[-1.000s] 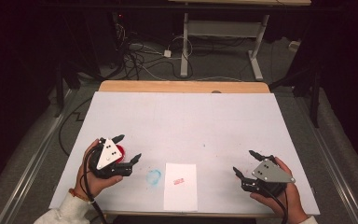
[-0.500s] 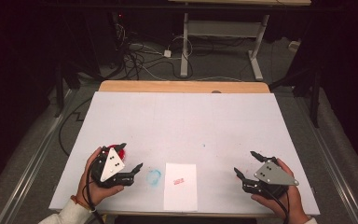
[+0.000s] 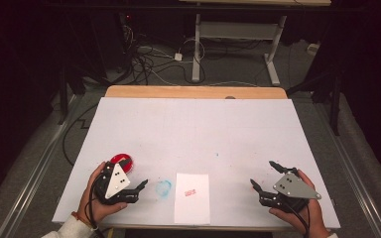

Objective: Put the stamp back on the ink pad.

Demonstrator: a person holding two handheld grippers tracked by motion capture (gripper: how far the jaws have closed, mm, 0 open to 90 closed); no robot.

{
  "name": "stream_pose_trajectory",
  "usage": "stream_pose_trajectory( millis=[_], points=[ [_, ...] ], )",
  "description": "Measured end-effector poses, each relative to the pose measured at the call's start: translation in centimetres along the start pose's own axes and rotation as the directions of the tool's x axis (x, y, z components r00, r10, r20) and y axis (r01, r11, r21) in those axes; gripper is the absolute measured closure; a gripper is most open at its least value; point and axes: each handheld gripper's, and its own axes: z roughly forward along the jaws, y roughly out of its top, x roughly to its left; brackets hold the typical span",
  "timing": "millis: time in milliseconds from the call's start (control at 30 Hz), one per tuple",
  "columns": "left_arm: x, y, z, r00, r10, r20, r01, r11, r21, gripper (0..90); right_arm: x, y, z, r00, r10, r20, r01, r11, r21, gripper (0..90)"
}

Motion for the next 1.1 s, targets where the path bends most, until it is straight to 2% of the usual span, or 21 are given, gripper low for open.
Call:
stream_pose_trajectory(
  millis=[533, 833, 1100],
  points=[
    [-0.50, -0.96, 0.48, 0.9997, 0.006, 0.023, -0.007, 0.9990, 0.044, 16.7, -0.01, -0.18, 0.03, 1.0000, 0.003, 0.003, -0.003, 1.000, -0.012, 21.3],
    [-0.81, -0.84, 0.17, 0.9993, 0.024, 0.027, -0.024, 0.9991, 0.035, 16.7, 0.20, -0.11, -0.27, 0.9999, -0.009, 0.008, 0.009, 1.000, -0.016, 21.4],
    [-0.82, -0.68, -0.04, 0.9994, 0.023, 0.026, -0.024, 0.9995, 0.022, 16.7, 0.62, 0.04, -0.39, 0.9997, -0.023, 0.005, 0.023, 1.000, -0.013, 21.5]
  ],
)
